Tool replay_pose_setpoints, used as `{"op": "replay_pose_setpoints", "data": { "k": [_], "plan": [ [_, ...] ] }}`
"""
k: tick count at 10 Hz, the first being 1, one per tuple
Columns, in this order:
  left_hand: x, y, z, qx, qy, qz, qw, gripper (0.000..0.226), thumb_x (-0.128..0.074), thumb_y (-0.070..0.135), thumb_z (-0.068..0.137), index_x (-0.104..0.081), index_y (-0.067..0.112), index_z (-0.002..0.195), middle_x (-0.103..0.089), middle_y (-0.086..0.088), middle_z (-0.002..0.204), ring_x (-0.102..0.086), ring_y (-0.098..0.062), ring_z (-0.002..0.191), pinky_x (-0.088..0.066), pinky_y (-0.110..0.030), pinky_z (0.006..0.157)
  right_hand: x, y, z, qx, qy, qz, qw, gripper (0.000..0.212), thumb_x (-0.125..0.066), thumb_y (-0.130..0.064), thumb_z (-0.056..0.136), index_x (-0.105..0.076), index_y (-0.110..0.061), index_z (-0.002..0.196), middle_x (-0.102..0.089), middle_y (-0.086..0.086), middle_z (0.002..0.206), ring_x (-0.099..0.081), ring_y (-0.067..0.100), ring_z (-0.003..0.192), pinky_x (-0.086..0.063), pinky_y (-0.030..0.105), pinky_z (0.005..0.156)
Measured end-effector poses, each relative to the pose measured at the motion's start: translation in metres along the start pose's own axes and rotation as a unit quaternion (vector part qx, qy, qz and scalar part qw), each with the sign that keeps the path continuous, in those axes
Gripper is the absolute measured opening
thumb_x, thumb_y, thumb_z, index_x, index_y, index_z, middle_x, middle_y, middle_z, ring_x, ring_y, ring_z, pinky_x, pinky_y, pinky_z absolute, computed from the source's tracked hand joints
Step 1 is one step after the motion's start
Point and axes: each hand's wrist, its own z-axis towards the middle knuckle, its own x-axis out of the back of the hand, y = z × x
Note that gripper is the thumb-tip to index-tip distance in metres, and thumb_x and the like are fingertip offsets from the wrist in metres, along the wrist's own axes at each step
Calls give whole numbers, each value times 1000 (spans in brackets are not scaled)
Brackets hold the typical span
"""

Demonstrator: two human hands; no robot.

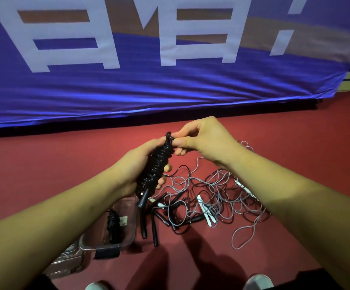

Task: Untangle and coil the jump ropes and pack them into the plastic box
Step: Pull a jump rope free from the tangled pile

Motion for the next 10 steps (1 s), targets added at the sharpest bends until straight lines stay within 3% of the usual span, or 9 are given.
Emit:
{"op": "replay_pose_setpoints", "data": {
  "k": [1,3,4,5,6,7,8,9,10],
  "plan": [
    [0,-4,4,-19,34,38,999,25,-49,44,96,-58,22,104,-59,-11,74,-57,-26,54,-45,-27,50,0,-2,-1,-15,-2,-80,997,11,-71,9,79,-69,-1,76,-67,14,61,-66,17,54,-57,22,59],
    [-4,-4,4,-38,12,52,998,17,-48,34,99,-52,18,105,-62,-14,78,-59,-28,59,-47,-30,53,5,-7,-3,-28,12,-153,988,11,-78,2,76,-69,-3,73,-68,13,61,-66,14,53,-58,26,61],
    [-6,-7,5,-7,26,27,999,40,-47,51,97,-56,12,103,-61,-12,74,-55,-26,54,-47,-27,47,6,-11,-4,-33,11,-189,981,10,-81,-2,73,-71,-1,76,-71,16,66,-66,14,53,-55,27,57],
    [-8,-8,8,9,35,22,999,41,-45,51,98,-56,12,105,-61,-11,72,-54,-25,51,-47,-27,45,9,-16,-5,-40,1,-200,979,11,-80,-2,73,-71,2,78,-71,15,68,-59,7,46,-43,18,44],
    [-6,-11,12,5,51,59,997,44,-57,58,87,-60,18,105,-64,-12,85,-58,-25,60,-49,-31,53,14,-18,-6,-48,-21,-205,977,9,-79,1,73,-71,2,76,-67,11,62,-56,7,43,-42,18,45],
    [-4,-14,15,1,70,95,993,66,-71,69,58,-67,24,107,-66,-5,99,-62,-20,75,-48,-34,65,17,-19,-6,-43,-32,-251,967,11,-83,-5,70,-72,-6,70,-66,7,58,-53,8,44,-42,21,48],
    [-8,-15,14,3,56,99,994,51,-73,64,67,-68,28,103,-67,0,95,-63,-15,74,-47,-31,65,18,-19,-5,-36,-38,-317,947,17,-85,-11,68,-70,-17,63,-60,-6,51,-45,-2,37,-34,12,42],
    [-8,-15,18,-6,37,100,994,40,-70,65,72,-69,36,99,-67,5,95,-62,-12,79,-45,-31,76,16,-19,-6,-25,-36,-352,935,15,-85,-12,67,-70,-17,64,-66,-3,60,-49,-1,46,-37,13,46],
    [-9,-12,20,-7,26,110,994,39,-63,66,81,-65,33,102,-65,0,92,-59,-19,77,-48,-35,77,14,-15,-6,3,-2,-359,933,16,-84,-12,67,-69,-17,66,-64,-5,59,-53,3,53,-38,11,48]
  ]
}}
